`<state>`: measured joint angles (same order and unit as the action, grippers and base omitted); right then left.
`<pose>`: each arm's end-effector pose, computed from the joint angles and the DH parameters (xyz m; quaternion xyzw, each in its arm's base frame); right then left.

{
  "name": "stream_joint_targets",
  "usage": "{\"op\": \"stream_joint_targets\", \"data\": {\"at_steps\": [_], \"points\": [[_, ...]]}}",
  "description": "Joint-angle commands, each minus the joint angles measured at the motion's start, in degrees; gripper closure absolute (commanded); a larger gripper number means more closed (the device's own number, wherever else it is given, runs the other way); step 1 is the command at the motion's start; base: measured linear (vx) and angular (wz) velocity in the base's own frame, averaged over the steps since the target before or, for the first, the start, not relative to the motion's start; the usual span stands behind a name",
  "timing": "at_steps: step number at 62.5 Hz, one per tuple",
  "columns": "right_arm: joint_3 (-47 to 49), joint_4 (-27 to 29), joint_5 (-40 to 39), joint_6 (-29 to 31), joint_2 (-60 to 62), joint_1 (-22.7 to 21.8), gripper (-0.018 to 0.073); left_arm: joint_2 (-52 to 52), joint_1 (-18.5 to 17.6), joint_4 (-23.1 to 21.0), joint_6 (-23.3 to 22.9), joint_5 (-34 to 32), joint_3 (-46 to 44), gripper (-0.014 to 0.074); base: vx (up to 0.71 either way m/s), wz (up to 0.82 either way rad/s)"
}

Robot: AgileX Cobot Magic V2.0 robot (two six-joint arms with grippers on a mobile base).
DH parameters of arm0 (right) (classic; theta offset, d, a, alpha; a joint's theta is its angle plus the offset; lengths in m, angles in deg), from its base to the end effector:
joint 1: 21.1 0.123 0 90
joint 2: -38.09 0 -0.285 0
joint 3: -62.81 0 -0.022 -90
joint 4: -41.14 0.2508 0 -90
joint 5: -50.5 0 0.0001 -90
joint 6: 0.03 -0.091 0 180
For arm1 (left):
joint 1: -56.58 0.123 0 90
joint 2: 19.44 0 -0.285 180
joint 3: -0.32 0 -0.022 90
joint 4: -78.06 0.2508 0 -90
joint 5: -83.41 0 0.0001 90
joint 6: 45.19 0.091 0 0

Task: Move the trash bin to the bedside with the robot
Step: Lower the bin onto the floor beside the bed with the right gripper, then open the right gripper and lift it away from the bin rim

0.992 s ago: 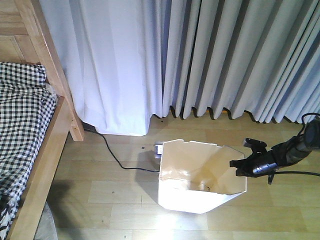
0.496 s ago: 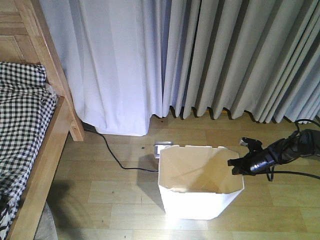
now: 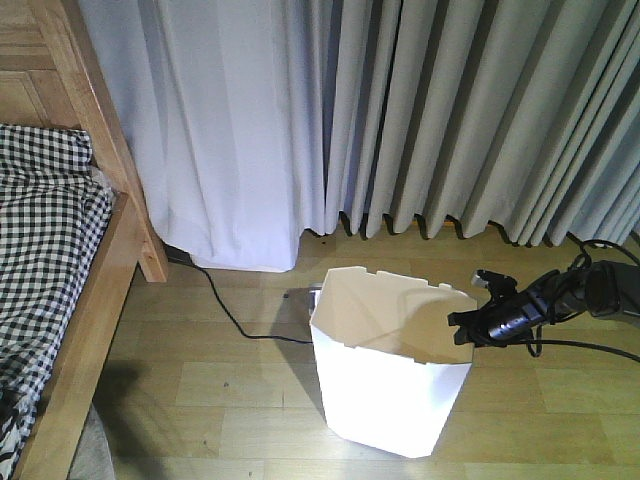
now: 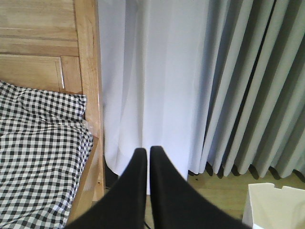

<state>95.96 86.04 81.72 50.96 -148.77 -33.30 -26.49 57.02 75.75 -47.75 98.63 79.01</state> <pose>0.4158 -0.0558 -0.2107 0.0092 0.9821 0.1773 0.0624 0.0550 -0.0005 0.1812 -0.0318 0.7707 -0.0282 0.6358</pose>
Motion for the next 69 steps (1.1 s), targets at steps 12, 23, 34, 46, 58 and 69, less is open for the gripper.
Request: {"op": "stream_joint_targets", "data": {"at_steps": [12,23,34,46,58,69], "points": [[0.74,1.02,0.33,0.84,3.60,0.35,0.0185,0.83,0.03,-0.24,-0.35,-3.95,0.67,0.0602,0.00,0.00],[3.43,0.83,0.48,0.91,3.61,0.35,0.0139,0.83,0.03,-0.24,-0.35,-3.95,0.67,0.0602,0.00,0.00],[4.51,1.78,-1.02,0.74,3.61,0.35,0.0132,0.83,0.03,-0.24,-0.35,-3.95,0.67,0.0602,0.00,0.00],[4.51,3.52,-0.73,0.96,3.61,0.30,0.0133,0.83,0.03,-0.24,-0.35,-3.95,0.67,0.0602,0.00,0.00],[4.39,3.20,-2.41,0.03,3.80,0.24,0.0133,0.83,0.03,-0.24,-0.35,-3.95,0.67,0.0602,0.00,0.00],[4.39,1.71,-4.62,-2.59,4.10,0.24,0.0133,0.83,0.03,-0.24,-0.35,-3.95,0.67,0.0602,0.00,0.00]]}}
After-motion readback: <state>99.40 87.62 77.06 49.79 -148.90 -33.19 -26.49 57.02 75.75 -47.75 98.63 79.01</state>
